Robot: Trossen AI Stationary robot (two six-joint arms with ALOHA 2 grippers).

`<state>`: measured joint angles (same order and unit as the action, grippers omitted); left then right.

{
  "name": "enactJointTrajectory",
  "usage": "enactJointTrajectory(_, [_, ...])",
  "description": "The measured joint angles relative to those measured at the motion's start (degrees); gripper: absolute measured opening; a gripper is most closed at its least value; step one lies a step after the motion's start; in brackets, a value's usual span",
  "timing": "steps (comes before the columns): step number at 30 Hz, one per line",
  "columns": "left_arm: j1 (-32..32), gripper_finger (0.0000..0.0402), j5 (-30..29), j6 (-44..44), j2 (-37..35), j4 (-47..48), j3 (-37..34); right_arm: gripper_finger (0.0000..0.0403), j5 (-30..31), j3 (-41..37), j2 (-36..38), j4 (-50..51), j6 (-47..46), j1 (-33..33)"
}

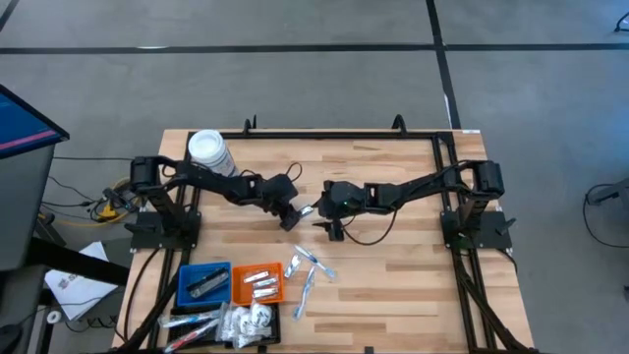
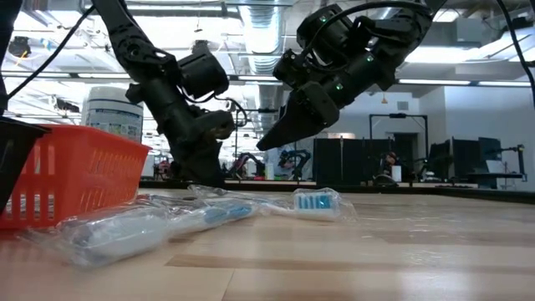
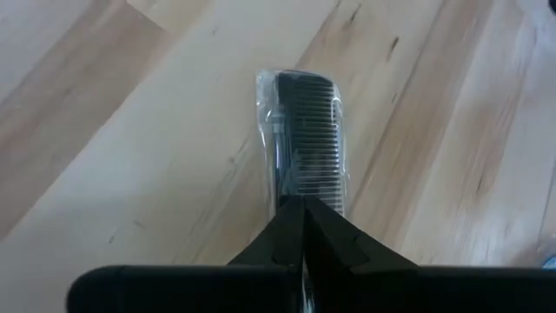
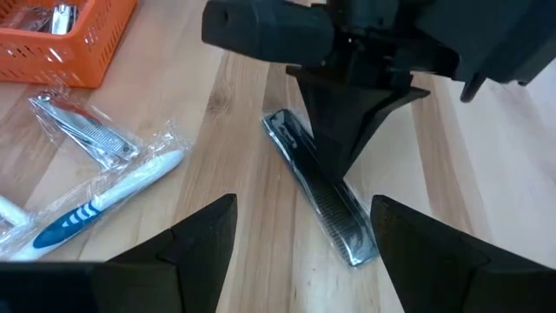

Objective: Pick & Place Travel size toiletries
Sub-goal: Put the black comb into the blue basket

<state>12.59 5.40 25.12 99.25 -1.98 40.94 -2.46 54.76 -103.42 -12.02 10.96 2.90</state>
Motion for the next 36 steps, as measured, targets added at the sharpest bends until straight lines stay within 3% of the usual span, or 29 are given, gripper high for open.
enactJointTrajectory(7, [0.1,0.0,1.5,1.4,0.7,0.0,0.0,0.026,0.0,0.0,0.0,0.2,0.8,-0.4])
enactJointTrajectory(17, [-2.2,0.0,-3.1,-2.2,-9.1,1.8,-0.5,0.026,0.0,0.0,0.0,1.2,1.0,-0.6])
enactJointTrajectory(36, [-1.4,0.0,-2.5,-0.4,-3.6,0.4,-1.6,0.026,0.0,0.0,0.0,0.2,1.0,-0.6])
